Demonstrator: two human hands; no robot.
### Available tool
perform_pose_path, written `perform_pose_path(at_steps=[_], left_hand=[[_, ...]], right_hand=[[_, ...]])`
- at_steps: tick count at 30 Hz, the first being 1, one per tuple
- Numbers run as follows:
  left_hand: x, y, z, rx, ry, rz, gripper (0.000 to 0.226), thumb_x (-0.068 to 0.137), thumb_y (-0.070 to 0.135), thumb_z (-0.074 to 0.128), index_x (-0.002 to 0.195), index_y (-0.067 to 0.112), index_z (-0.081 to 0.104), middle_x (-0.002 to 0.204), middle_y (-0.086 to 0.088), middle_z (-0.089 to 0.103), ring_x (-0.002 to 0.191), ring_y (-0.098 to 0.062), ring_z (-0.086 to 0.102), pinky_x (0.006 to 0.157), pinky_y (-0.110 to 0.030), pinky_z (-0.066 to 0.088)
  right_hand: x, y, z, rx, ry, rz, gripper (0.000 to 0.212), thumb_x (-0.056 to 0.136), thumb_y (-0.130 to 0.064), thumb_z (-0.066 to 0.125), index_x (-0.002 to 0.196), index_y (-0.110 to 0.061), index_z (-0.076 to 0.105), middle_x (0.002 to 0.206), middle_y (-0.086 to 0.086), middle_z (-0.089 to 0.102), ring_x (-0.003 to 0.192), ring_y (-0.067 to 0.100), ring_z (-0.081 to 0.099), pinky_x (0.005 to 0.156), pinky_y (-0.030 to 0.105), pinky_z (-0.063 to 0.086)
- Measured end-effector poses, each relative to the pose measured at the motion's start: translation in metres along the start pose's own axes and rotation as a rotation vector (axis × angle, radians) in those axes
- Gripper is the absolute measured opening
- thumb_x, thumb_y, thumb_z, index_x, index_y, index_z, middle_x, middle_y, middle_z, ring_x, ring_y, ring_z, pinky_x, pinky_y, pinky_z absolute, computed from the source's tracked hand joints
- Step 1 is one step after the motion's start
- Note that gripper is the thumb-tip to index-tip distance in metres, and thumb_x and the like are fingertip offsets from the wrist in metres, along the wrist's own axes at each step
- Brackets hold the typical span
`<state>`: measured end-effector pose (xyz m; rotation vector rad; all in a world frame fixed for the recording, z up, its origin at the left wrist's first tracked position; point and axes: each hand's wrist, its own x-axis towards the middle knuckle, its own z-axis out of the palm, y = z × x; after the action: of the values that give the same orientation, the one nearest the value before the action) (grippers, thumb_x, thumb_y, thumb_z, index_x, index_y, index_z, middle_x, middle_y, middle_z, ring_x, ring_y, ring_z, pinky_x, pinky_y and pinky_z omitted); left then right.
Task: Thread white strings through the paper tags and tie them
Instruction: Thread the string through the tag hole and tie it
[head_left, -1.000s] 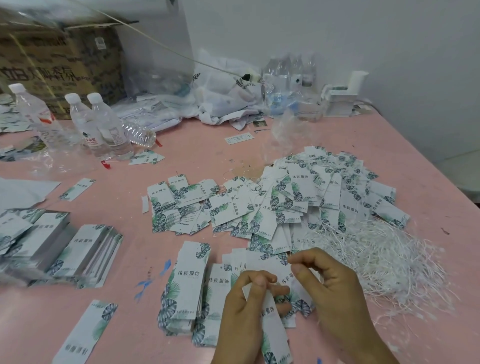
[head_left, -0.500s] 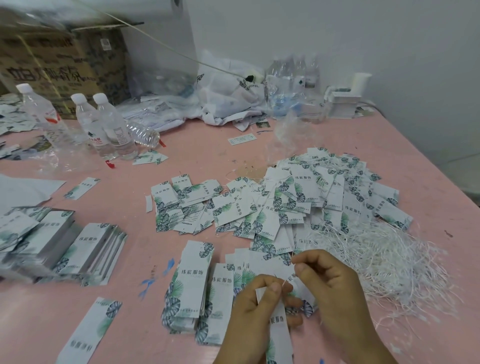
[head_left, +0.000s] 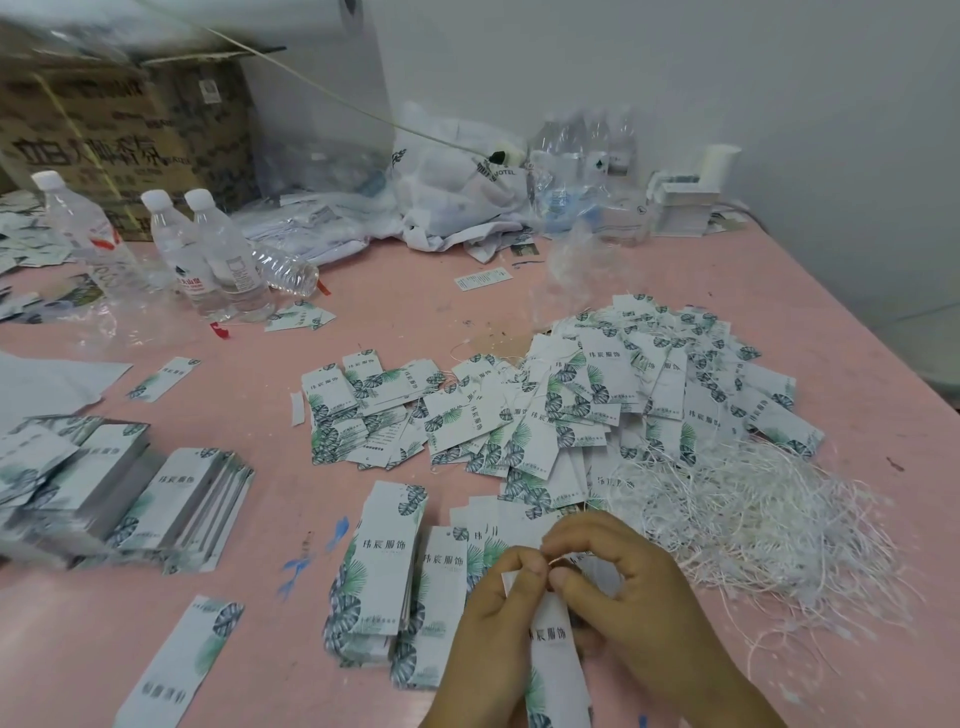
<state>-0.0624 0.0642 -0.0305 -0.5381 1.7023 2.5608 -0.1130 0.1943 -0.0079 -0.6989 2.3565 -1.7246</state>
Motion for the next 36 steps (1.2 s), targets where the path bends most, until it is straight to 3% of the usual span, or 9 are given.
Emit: perform_pose_path(at_steps=[7,9,11,17,20,23,26,33,36], left_hand=[[0.000,-0.001,-0.001,-0.079,-0.005,-0.024,0.021,0.087,0.023,0.060,0.084,0.003,0.067,0.073,-0.015,0.070,0.063,-0.020,0.067,0.052,-0.024,0.053],[-0.002,0.003,0.002,-0.271,-0.065,-0.086,0.014,0.074,0.011,0.072,0.082,0.001,0.069,0.084,-0.027,0.068,0.069,-0.032,0.065,0.057,-0.035,0.057],[-0.002,0.006,0.004,-0.458,-0.084,-0.132,0.027,0.063,-0.001,0.060,0.088,-0.009,0.066,0.093,-0.034,0.067,0.069,-0.039,0.065,0.059,-0.042,0.058],[-0.002,-0.007,0.001,-0.405,-0.109,-0.115,0.034,0.094,-0.013,0.035,0.116,-0.008,0.060,0.103,-0.034,0.069,0.086,-0.043,0.072,0.063,-0.039,0.061],[-0.001,-0.006,0.002,-0.443,-0.059,-0.095,0.030,0.091,-0.007,0.048,0.119,-0.008,0.058,0.110,-0.032,0.068,0.100,-0.044,0.069,0.074,-0.042,0.062],[0.001,-0.010,0.000,-0.411,-0.044,-0.036,0.037,0.081,0.001,0.067,0.119,-0.001,0.066,0.114,-0.029,0.068,0.105,-0.041,0.068,0.085,-0.047,0.059],[0.003,-0.010,-0.002,-0.288,-0.052,0.037,0.035,0.080,0.017,0.066,0.115,0.016,0.072,0.114,-0.028,0.069,0.105,-0.042,0.067,0.095,-0.052,0.053],[0.007,-0.017,-0.006,-0.061,-0.027,0.169,0.046,0.069,0.042,0.082,0.112,0.027,0.074,0.107,-0.016,0.074,0.102,-0.035,0.071,0.082,-0.039,0.058],[0.009,-0.020,-0.009,-0.010,0.017,0.192,0.059,0.060,0.054,0.087,0.110,0.027,0.074,0.107,-0.017,0.074,0.103,-0.038,0.069,0.091,-0.053,0.054]], right_hand=[[-0.002,0.001,0.004,0.130,0.076,0.076,0.014,0.087,-0.012,0.067,0.079,-0.023,0.069,0.080,-0.002,0.069,0.066,0.008,0.065,0.056,0.016,0.051],[-0.001,0.003,0.002,0.255,0.128,0.164,0.020,0.093,-0.009,0.062,0.081,-0.023,0.067,0.078,0.004,0.070,0.062,0.010,0.064,0.053,0.023,0.050],[0.000,0.004,-0.002,0.313,0.182,0.183,0.025,0.094,-0.006,0.058,0.079,-0.025,0.066,0.073,0.004,0.068,0.061,0.010,0.061,0.053,0.023,0.049],[-0.002,0.001,0.002,0.345,0.215,0.181,0.025,0.096,-0.011,0.055,0.080,-0.029,0.063,0.074,0.009,0.069,0.054,0.017,0.058,0.049,0.025,0.049],[-0.002,0.003,-0.001,0.117,0.323,0.074,0.026,0.094,-0.011,0.058,0.083,-0.034,0.062,0.074,-0.007,0.067,0.060,0.002,0.058,0.055,0.014,0.047],[-0.003,0.003,0.001,0.097,0.301,0.059,0.026,0.093,-0.012,0.059,0.085,-0.036,0.063,0.074,-0.006,0.068,0.061,0.002,0.059,0.055,0.014,0.047],[-0.005,0.004,0.008,0.063,0.246,0.069,0.023,0.092,-0.015,0.061,0.085,-0.037,0.063,0.072,-0.002,0.067,0.058,0.008,0.058,0.053,0.022,0.048],[-0.007,0.011,0.022,-0.131,0.214,0.045,0.022,0.090,-0.018,0.065,0.088,-0.039,0.058,0.072,-0.003,0.065,0.058,0.012,0.057,0.054,0.027,0.048],[-0.008,0.012,0.024,-0.162,0.233,0.042,0.022,0.089,-0.020,0.065,0.090,-0.041,0.056,0.074,-0.011,0.065,0.061,0.008,0.059,0.054,0.014,0.044]])
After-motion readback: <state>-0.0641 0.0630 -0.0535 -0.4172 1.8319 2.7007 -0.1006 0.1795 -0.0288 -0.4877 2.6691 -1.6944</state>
